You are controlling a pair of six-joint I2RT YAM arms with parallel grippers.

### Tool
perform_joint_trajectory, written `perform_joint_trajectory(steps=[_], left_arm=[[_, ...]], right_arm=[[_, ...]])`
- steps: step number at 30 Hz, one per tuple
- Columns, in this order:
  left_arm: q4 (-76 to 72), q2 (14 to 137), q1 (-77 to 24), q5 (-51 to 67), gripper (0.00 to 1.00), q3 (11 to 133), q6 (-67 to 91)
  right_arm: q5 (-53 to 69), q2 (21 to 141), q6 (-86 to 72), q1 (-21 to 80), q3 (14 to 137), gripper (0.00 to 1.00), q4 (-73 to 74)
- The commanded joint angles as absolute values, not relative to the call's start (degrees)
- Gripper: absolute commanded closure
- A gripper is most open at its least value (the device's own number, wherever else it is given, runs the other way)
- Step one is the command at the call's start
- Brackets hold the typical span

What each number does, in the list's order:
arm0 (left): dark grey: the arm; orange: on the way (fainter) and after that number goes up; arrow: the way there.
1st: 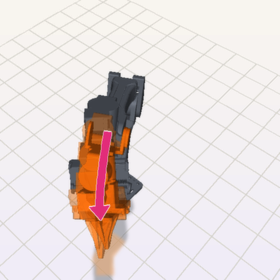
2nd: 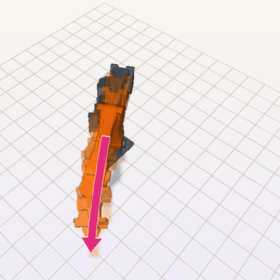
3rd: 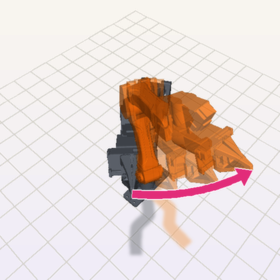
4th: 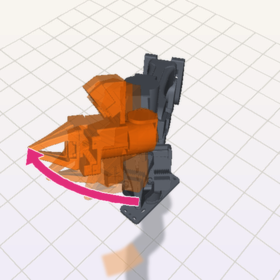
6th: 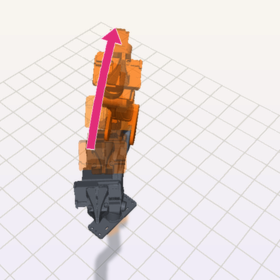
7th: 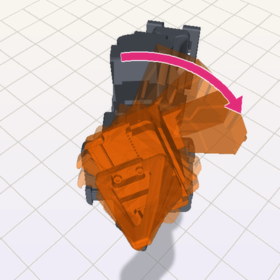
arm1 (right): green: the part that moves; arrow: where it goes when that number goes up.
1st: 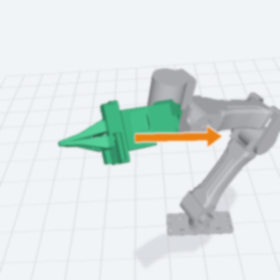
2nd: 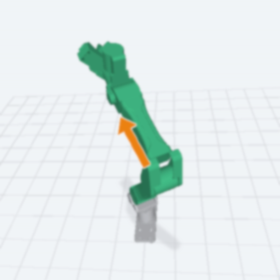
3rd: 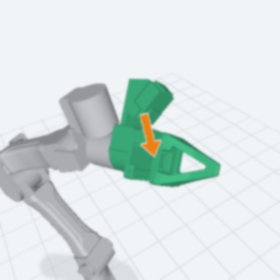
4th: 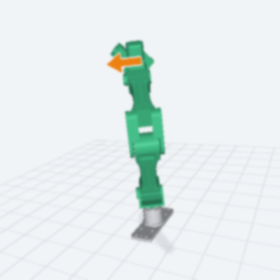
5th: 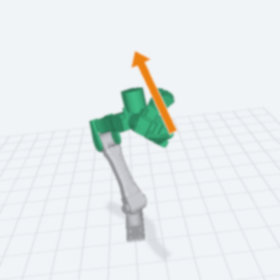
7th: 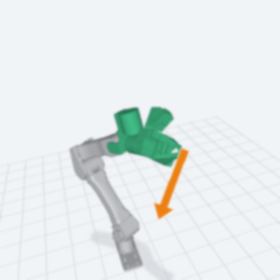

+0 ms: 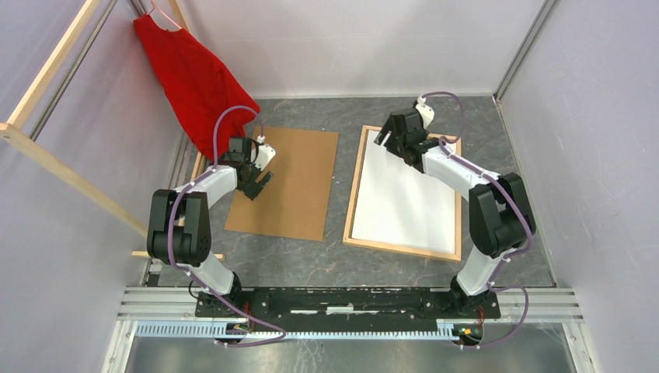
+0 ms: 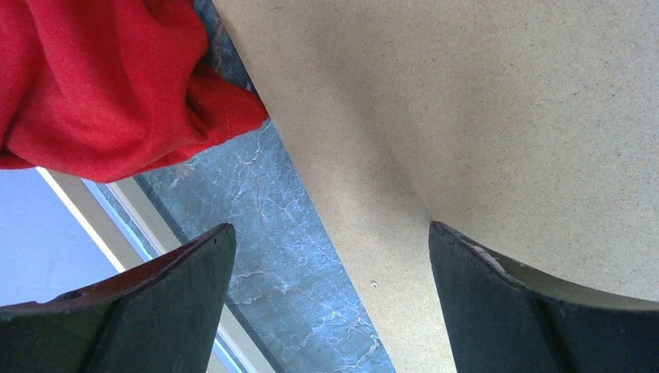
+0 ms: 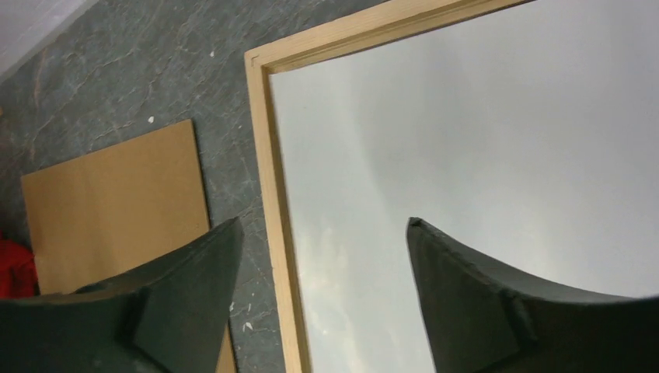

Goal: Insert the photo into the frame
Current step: Turn over the photo from the photo frame, then turn over the photo frame item at the center of the board.

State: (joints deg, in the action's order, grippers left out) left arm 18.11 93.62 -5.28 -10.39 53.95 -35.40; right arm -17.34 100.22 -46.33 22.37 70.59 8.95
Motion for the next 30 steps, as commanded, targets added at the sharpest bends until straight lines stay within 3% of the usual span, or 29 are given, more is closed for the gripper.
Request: perform_joint_trajectory(steps=[1, 3, 11, 18, 30], left_arm=[[18.14, 94.50, -5.19, -10.82, 0.00, 54.64, -36.04], [18.35, 94.65, -5.19, -10.95, 0.00, 54.86, -36.04], [18.74, 95.74, -3.59, -12.21, 0.00, 57.93, -35.95], [16.10, 97.82, 3.37, -14.95, 0.00, 63.86, -35.08], [4.61, 102.17, 4.48, -20.62, 0.01, 56.82, -36.96]], right_arm=[[-12.67, 100.41, -43.47, 22.44, 70.91, 0.06, 4.11], [-12.00, 100.28, -42.73, 22.50, 70.60, 0.02, 3.41], [-6.98, 99.75, -41.92, 23.25, 70.52, 0.02, 2.22], [-2.88, 102.24, -43.73, 30.98, 72.55, 0.02, 0.39], [-3.91, 112.65, -48.26, 40.45, 76.53, 0.02, 2.63]])
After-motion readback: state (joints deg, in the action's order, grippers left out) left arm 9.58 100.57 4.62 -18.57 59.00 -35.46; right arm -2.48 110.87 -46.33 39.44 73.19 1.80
